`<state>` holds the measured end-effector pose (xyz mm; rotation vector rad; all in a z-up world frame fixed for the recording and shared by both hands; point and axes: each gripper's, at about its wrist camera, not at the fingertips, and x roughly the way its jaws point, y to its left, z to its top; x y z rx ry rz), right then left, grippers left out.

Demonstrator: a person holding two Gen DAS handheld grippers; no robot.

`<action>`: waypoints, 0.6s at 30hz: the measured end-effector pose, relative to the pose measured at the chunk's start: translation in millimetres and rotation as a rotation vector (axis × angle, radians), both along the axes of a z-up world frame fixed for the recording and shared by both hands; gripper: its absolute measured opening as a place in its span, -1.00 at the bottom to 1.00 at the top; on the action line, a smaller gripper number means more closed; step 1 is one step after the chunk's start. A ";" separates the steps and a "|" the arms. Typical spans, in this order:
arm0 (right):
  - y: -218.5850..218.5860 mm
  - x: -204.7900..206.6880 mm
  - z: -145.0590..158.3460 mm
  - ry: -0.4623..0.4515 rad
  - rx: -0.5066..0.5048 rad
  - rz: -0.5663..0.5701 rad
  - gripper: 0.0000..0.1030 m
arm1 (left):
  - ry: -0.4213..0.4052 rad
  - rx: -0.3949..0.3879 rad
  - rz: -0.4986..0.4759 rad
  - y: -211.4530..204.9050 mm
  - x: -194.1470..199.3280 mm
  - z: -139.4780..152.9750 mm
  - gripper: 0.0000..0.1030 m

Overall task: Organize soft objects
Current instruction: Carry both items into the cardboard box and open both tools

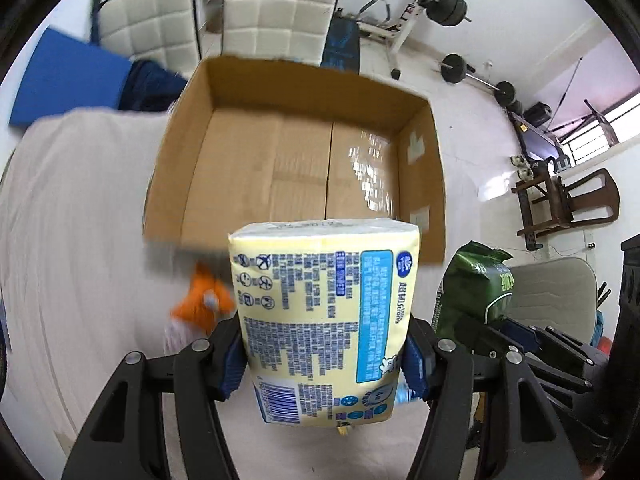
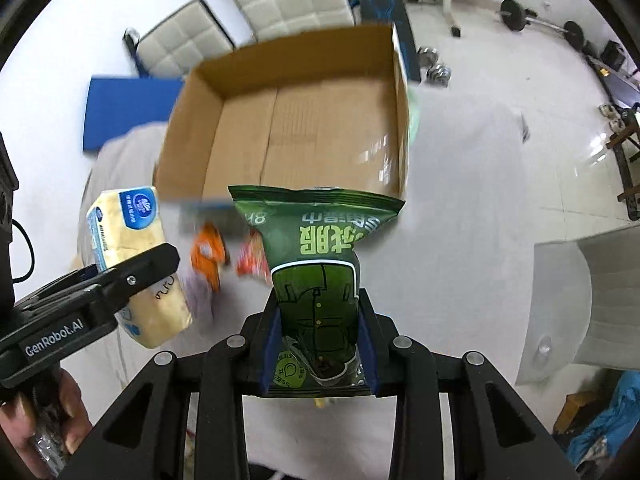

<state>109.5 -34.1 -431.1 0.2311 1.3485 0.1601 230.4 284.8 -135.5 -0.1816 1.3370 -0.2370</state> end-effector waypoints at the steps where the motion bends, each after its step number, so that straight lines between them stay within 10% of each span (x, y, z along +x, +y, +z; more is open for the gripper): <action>1: -0.6 10.1 6.0 -0.006 -0.003 -0.014 -0.31 | -0.002 -0.001 -0.009 5.7 10.3 0.9 0.17; 10: -44.1 120.7 37.7 -0.009 -0.050 -0.091 -0.31 | 0.094 -0.060 -0.032 -95.0 136.1 -66.7 0.17; 18: -32.3 214.5 -18.1 0.053 -0.075 -0.093 -0.31 | 0.200 -0.077 -0.057 -122.9 204.8 -118.3 0.17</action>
